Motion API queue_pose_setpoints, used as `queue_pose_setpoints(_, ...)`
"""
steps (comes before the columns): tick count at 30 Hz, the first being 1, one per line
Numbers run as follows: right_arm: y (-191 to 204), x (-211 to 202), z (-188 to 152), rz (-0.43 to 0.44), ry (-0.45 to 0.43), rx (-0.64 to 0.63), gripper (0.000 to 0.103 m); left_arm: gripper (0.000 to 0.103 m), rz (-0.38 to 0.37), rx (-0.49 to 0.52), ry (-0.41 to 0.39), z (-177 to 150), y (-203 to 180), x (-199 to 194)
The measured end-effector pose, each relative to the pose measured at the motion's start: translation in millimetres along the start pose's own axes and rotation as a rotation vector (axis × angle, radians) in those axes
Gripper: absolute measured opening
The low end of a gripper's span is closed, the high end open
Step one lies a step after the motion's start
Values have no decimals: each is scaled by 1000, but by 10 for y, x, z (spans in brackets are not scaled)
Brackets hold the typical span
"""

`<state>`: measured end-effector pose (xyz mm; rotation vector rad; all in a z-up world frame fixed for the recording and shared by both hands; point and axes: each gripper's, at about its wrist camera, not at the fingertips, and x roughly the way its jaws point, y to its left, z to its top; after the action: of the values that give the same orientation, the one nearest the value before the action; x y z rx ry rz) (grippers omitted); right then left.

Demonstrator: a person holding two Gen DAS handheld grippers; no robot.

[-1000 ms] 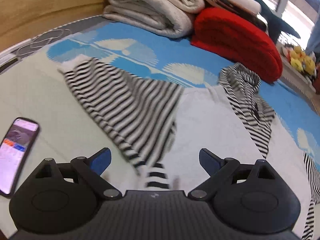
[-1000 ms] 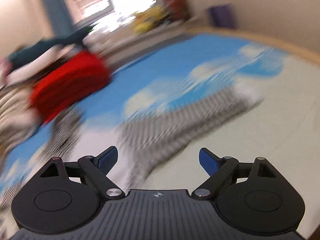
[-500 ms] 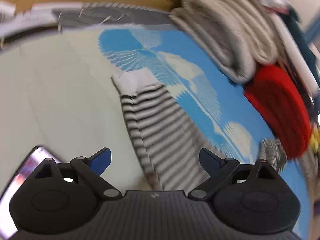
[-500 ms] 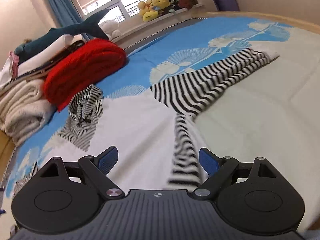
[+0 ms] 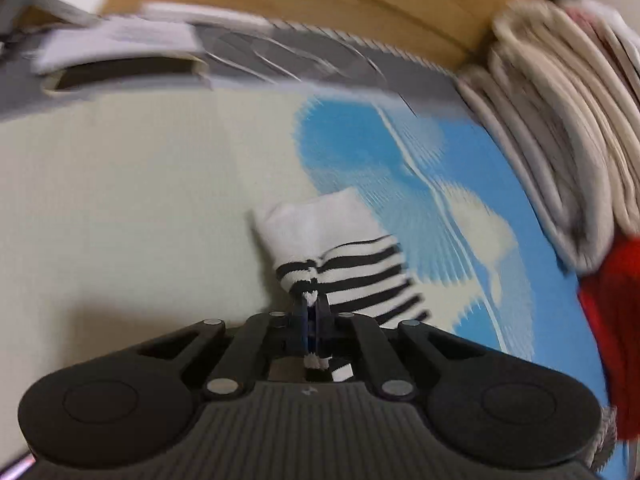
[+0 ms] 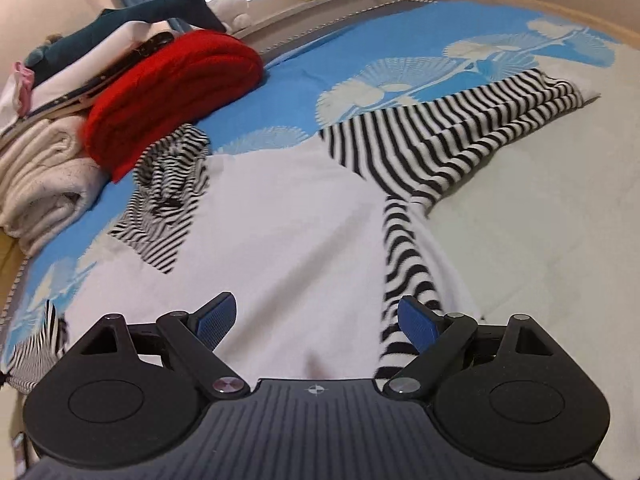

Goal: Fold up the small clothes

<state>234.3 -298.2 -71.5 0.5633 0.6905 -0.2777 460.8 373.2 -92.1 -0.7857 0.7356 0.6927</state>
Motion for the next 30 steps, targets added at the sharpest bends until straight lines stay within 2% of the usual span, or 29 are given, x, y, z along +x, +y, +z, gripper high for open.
queue_pose_setpoints(4,-33,-51,-6,13,23,-31,89,3,15,38,-29,-2,2,-202)
queue_pose_setpoints(7,-122,-109,16,3,19,-27,89,3,-8,102,-71,-144,-303,-447)
queue_pose_setpoints(8,-163,-138,30,2,13,-22,89,3,-39,135,-91,-212,-474,-586)
queue_pose_setpoints(10,-228,-192,55,2,-3,-13,89,3,-140,214,-124,-396,-892,-939)
queue_pose_setpoints(12,-270,-231,72,3,-13,-10,89,3,-285,294,-122,-691,-1372,-1322)
queue_pose_setpoints(15,-298,-264,81,15,-7,-1,89,3,-527,423,-54,-1358,-2014,-1855)
queue_pose_setpoints(16,-300,-272,84,24,-2,-1,89,3,-604,480,-8,-1665,-2211,-1996)
queue_pose_setpoints(17,-297,-279,85,29,2,-3,89,9,-688,548,55,-2027,-2375,-2125)
queue_pose_setpoints(19,-276,-288,90,45,10,-14,89,52,-813,726,219,-2766,-2589,-2242)
queue_pose_setpoints(20,-267,-291,93,55,14,-19,89,93,-817,810,289,-3075,-2625,-2241)
queue_pose_setpoints(21,-260,-293,99,61,18,-23,89,103,-776,866,308,-3290,-2609,-2229)
queue_pose_setpoints(23,-258,-307,106,72,23,-26,89,102,-724,964,252,-3551,-2407,-2222)
queue_pose_setpoints(24,-269,-320,109,79,24,-24,89,102,-697,1003,242,-3544,-2279,-2195)
queue_pose_setpoints(25,-280,-333,110,85,25,-22,89,102,-662,1002,230,-3490,-2159,-2180)
queue_pose_setpoints(27,-297,-342,117,93,27,-19,89,102,-565,930,175,-3177,-1772,-2100)
queue_pose_setpoints(30,-299,-311,108,94,42,-6,89,102,-334,788,131,-2767,-1293,-1910)
